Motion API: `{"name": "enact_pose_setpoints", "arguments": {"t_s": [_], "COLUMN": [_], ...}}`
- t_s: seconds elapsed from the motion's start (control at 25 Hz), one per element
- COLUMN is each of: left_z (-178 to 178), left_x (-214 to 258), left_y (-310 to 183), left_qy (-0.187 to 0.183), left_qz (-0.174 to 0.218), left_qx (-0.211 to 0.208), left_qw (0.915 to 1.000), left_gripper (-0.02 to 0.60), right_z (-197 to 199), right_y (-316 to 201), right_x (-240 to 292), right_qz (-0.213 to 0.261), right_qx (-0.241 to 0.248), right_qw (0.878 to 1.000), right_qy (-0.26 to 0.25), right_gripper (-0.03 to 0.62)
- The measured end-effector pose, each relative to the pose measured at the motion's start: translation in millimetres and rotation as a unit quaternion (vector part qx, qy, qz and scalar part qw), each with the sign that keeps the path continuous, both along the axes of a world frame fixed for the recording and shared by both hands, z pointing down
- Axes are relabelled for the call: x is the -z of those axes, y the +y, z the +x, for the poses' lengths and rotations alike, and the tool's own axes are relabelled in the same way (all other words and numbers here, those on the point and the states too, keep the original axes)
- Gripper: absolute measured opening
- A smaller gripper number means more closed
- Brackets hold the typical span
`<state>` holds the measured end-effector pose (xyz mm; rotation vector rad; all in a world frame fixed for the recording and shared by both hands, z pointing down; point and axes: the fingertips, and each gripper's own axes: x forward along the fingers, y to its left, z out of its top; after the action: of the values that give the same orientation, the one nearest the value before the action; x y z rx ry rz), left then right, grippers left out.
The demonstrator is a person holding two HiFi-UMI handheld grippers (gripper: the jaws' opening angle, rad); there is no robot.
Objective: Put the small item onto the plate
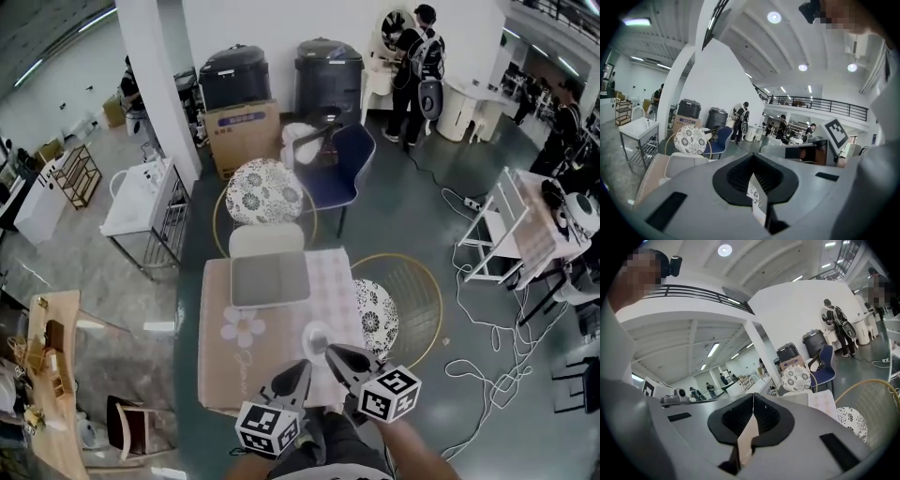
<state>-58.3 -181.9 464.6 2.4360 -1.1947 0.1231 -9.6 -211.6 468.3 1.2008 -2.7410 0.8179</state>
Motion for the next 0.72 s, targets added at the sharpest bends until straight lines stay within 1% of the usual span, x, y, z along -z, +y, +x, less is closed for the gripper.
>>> {"name": "enact_pose_setpoints", "arguments": {"t_s": [0.12,0.32,0.48,0.6,0.72], "left_z": [0,0,-5,-5,1], "left_x": [21,54,79,88,94], "left_y": [3,9,10,15,16], "left_qy": [0.007,0.026,0.04,0.049,0.045], "left_qz": [0.013,0.034,0.056,0.065,0.073], "left_qx": [-0.005,-0.017,-0.019,-0.014,-0.018], "left_qw": [0.9999,0.9989,0.9975,0.9966,0.9962], "left_gripper": [0.005,0.005,0.005,0.005,0.005], "right_z": [1,-5,-8,-3,4], "right_y": [2,10,13,19,21], "right_x": [24,60,87,98,107], "right_qz": [0.024,0.057,0.086,0.101,0.115], "right_qx": [-0.012,-0.013,-0.016,-0.02,-0.027], "right_qw": [1.0,0.998,0.996,0.995,0.993], "right_qy": [-0.007,-0.015,-0.016,-0.01,-0.007], "right_gripper": [0.017,0.017,0.015,0.015,0.015]}}
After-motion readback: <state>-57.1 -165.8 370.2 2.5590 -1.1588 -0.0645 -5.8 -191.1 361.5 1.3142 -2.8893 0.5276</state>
